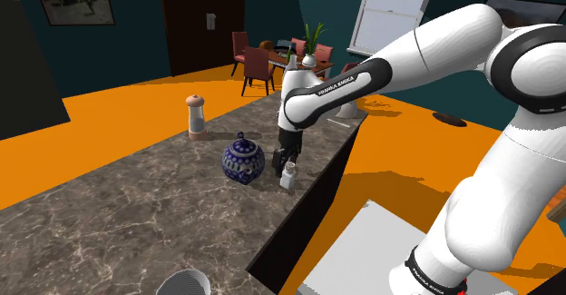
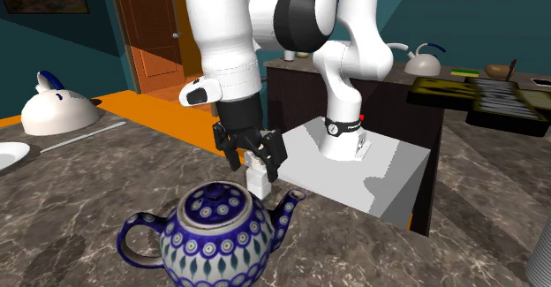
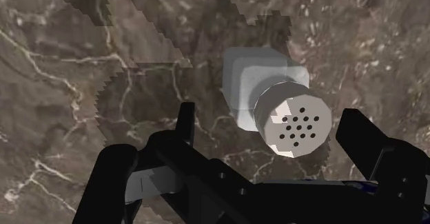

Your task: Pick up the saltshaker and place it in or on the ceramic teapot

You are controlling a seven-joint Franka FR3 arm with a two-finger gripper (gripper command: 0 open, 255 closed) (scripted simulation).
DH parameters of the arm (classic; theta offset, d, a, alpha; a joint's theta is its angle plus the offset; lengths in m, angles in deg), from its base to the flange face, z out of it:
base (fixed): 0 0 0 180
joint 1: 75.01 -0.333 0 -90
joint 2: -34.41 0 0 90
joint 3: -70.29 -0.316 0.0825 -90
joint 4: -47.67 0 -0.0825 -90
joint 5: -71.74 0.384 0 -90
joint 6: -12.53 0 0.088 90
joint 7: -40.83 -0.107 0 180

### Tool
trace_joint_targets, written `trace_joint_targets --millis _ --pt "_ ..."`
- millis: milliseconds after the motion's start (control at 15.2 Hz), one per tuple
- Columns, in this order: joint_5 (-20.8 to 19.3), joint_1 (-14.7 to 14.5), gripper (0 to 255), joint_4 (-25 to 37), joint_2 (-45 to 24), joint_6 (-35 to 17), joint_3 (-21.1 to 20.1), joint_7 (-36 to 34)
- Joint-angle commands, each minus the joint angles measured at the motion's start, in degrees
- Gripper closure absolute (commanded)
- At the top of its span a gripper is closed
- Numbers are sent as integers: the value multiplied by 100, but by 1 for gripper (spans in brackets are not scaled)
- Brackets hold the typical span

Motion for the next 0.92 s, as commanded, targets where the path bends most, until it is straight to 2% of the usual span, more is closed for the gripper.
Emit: trace_joint_targets --millis 0,594,858 --pt "0 0 255 0 0 0 0 0" --pt "0 0 255 0 -1 -1 0 0" --pt "-10 5 255 125 182 306 5 -26"
